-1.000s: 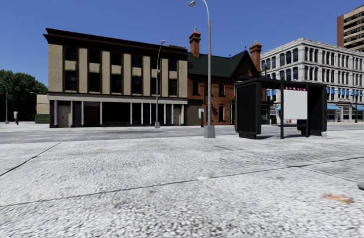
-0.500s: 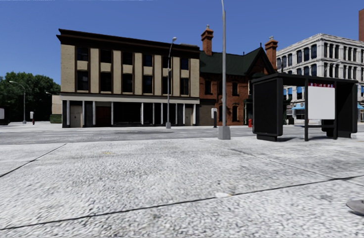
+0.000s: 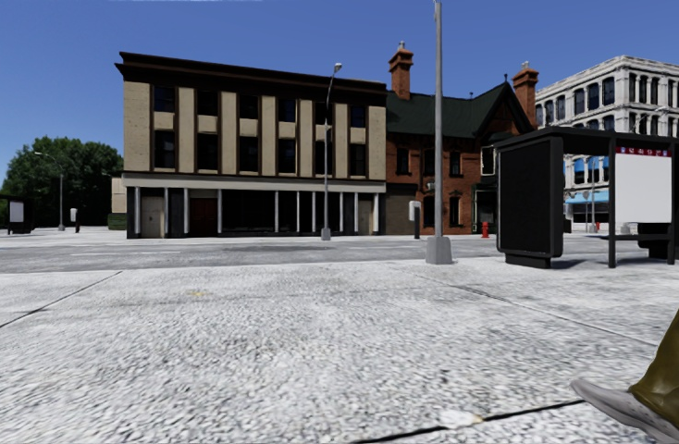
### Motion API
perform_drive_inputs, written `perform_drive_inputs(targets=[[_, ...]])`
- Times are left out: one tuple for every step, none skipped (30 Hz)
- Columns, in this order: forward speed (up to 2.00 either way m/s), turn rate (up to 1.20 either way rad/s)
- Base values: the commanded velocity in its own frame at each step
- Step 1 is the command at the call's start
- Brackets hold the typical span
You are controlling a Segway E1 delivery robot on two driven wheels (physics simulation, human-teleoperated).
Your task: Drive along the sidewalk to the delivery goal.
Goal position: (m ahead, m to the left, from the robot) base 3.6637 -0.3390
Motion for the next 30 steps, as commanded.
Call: perform_drive_inputs(targets=[[1.07, 0.00], [1.07, 0.00], [1.07, 0.00], [1.07, 0.00], [1.07, 0.00], [1.07, 0.00], [1.07, 0.00], [1.07, 0.00], [1.07, 0.00], [1.04, 0.00], [0.93, 0.00], [0.70, 0.00], [0.70, 0.00], [0.00, 0.00], [0.00, 0.00], [0.00, 0.00], [0.00, 0.00], [0.00, 0.00], [0.00, 0.00], [0.00, 0.00], [0.00, 0.00], [0.00, 0.00], [0.00, 0.00], [0.00, 0.00], [0.00, 0.00], [0.00, 0.00], [0.00, 0.00], [0.00, 0.00], [0.00, 0.00], [0.00, 0.00]])
